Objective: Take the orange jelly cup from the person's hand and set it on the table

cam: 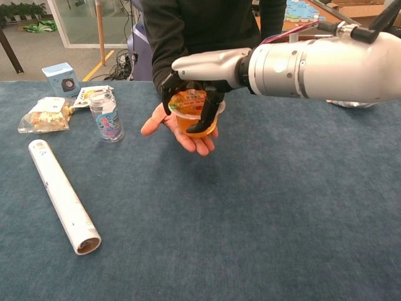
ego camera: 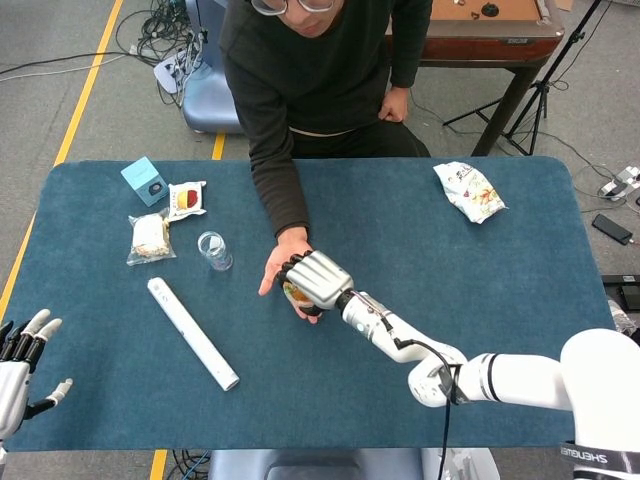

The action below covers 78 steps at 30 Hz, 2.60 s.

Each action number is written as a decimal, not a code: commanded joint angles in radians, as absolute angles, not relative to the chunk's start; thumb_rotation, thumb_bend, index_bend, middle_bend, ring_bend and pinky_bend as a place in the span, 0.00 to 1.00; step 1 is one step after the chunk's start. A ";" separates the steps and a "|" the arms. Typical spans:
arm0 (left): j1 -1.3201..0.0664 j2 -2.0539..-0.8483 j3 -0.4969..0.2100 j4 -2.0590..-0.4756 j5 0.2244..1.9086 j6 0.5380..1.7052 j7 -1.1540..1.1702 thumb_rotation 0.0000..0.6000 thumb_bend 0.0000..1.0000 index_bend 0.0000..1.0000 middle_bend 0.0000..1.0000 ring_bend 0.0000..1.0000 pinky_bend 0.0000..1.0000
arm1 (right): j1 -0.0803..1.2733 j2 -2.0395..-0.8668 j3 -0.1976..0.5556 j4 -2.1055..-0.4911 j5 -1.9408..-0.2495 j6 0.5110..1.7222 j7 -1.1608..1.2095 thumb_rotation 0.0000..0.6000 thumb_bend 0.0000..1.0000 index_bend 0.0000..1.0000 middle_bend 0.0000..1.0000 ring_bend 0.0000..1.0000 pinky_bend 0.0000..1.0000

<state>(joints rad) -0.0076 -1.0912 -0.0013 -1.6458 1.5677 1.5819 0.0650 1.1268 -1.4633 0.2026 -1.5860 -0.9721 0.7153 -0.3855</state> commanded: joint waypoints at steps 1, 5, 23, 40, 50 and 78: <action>-0.008 -1.091 -0.002 -1.646 1.569 1.583 0.065 1.00 0.21 0.14 0.07 0.09 0.02 | 1.101 -1.424 0.203 -1.619 -1.011 0.743 -0.359 1.00 0.52 0.43 0.33 0.26 0.59; -0.006 -1.088 -0.003 -1.647 1.568 1.586 0.062 1.00 0.21 0.14 0.07 0.09 0.02 | 1.053 -1.341 0.193 -1.681 -1.055 0.786 -0.329 1.00 0.52 0.43 0.34 0.26 0.59; -0.002 -1.085 -0.006 -1.647 1.574 1.593 0.062 1.00 0.21 0.14 0.07 0.09 0.02 | 0.889 -1.258 0.076 -1.578 -1.161 0.798 -0.192 1.00 0.52 0.43 0.34 0.26 0.59; 0.001 -1.090 -0.005 -1.646 1.573 1.591 0.068 1.00 0.21 0.14 0.07 0.09 0.02 | 0.873 -1.434 0.056 -1.387 -1.231 0.747 -0.132 1.00 0.49 0.27 0.23 0.16 0.43; 0.004 -1.092 -0.006 -1.640 1.573 1.595 0.061 1.00 0.21 0.14 0.07 0.09 0.02 | 0.850 -1.422 0.035 -1.406 -1.212 0.733 -0.174 1.00 0.30 0.00 0.00 0.00 0.19; -0.033 -1.114 -0.023 -1.642 1.573 1.556 0.078 1.00 0.21 0.14 0.07 0.09 0.02 | 0.277 -1.084 -0.089 -1.751 -1.384 1.492 -0.191 1.00 0.21 0.03 0.13 0.01 0.15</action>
<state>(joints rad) -0.0309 -1.1122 -0.0230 -1.6406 1.5723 1.5590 0.0751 0.3170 -1.0963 -0.0713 -1.7402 -1.3589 1.4506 -0.2018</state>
